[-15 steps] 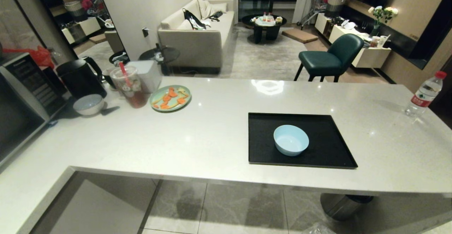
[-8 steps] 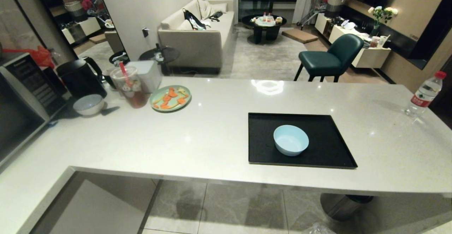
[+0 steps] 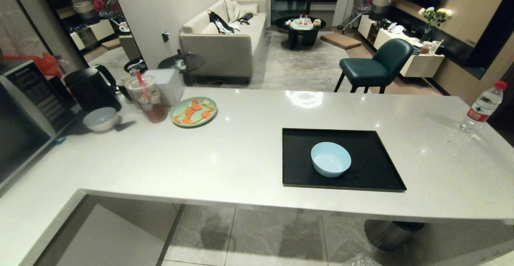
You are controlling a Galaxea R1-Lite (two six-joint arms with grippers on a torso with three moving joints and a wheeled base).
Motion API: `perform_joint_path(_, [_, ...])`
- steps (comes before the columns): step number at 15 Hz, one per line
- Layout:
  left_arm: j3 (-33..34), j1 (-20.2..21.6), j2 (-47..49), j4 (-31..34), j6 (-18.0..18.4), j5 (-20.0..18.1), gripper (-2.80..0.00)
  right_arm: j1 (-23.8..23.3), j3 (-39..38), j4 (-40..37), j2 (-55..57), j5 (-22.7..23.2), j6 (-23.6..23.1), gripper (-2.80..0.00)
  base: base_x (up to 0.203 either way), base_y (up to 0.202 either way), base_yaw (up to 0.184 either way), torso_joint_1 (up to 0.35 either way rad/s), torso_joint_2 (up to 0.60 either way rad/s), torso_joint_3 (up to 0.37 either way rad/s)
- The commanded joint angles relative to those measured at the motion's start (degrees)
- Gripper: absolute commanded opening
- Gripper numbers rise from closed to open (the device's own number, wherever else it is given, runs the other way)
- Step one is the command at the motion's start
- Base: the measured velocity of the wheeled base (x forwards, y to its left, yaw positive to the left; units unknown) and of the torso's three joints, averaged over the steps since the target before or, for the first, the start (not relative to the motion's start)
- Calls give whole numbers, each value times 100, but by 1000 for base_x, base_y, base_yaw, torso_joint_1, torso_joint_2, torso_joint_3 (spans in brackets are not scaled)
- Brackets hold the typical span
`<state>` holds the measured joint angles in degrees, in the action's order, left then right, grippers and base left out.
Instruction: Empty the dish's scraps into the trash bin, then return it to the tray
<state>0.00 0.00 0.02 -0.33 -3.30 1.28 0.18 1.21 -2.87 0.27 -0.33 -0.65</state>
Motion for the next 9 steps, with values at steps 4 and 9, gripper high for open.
perform_joint_path(4, [0, 0, 6, -2, -4, 4, -280, -1, -15, 23, -27, -11, 124, -280, 0, 0, 0, 0, 0, 0])
perform_joint_path(9, [0, 0, 6, -2, -4, 4, -280, -1, -15, 23, -27, -11, 109, -280, 0, 0, 0, 0, 0, 0])
